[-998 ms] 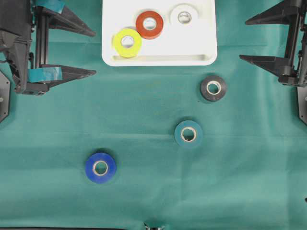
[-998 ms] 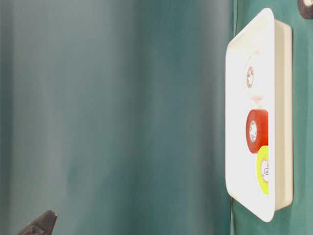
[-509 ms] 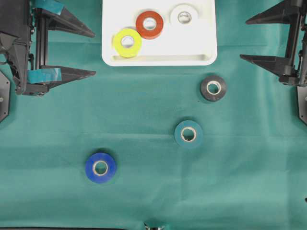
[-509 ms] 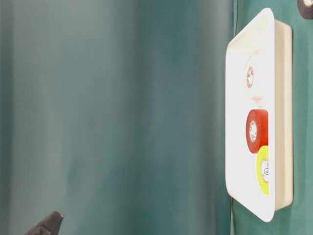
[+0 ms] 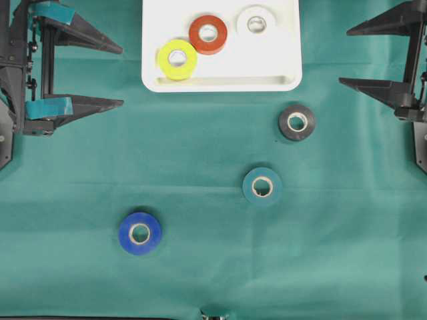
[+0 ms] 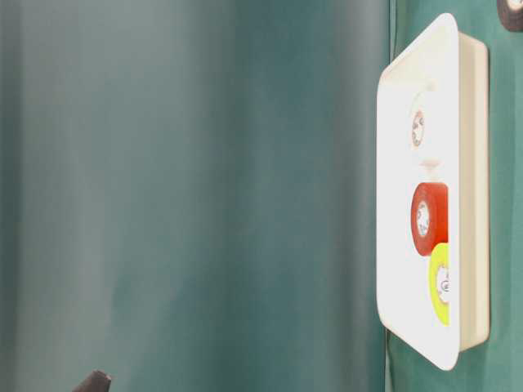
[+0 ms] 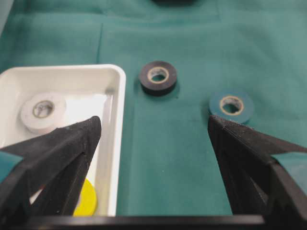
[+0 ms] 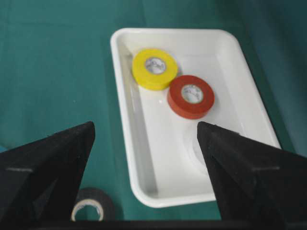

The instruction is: Pick up the tape from a random location and place it into the white case.

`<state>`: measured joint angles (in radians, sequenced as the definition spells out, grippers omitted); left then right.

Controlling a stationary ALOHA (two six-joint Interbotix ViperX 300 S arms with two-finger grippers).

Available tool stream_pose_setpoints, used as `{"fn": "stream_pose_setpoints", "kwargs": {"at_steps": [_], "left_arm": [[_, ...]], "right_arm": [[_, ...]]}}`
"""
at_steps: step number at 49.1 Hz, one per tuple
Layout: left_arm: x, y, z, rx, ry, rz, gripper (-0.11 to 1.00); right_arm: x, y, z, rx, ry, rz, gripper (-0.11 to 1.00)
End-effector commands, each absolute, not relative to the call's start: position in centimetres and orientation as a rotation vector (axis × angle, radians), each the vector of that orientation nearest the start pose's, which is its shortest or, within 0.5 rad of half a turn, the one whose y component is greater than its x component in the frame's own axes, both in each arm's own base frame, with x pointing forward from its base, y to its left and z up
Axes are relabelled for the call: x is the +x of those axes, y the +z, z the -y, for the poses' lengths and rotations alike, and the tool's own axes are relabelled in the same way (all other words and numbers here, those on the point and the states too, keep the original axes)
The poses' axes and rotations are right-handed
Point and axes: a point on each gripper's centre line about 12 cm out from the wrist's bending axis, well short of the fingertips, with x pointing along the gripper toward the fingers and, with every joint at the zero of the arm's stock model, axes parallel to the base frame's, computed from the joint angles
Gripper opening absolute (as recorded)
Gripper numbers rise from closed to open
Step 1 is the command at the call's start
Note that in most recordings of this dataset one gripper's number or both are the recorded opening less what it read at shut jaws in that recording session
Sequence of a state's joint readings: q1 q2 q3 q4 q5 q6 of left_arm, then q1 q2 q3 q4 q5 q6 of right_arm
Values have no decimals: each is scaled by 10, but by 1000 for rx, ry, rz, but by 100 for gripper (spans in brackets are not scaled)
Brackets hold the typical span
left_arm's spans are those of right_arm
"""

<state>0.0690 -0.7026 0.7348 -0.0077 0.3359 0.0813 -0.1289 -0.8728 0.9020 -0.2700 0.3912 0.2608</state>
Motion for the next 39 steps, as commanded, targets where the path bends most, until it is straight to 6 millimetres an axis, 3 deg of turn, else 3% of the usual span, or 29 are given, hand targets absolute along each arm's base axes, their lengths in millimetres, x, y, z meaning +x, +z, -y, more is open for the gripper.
{"fn": "stream_pose_setpoints", "kwargs": {"at_steps": [1, 39], "left_arm": [[261, 348, -19, 56, 57, -343, 98], [260, 336, -18, 34, 60, -354, 98]], "right_arm": [[213, 317, 40, 12, -228, -375, 86], [213, 313, 39, 10, -221, -367, 86]]}}
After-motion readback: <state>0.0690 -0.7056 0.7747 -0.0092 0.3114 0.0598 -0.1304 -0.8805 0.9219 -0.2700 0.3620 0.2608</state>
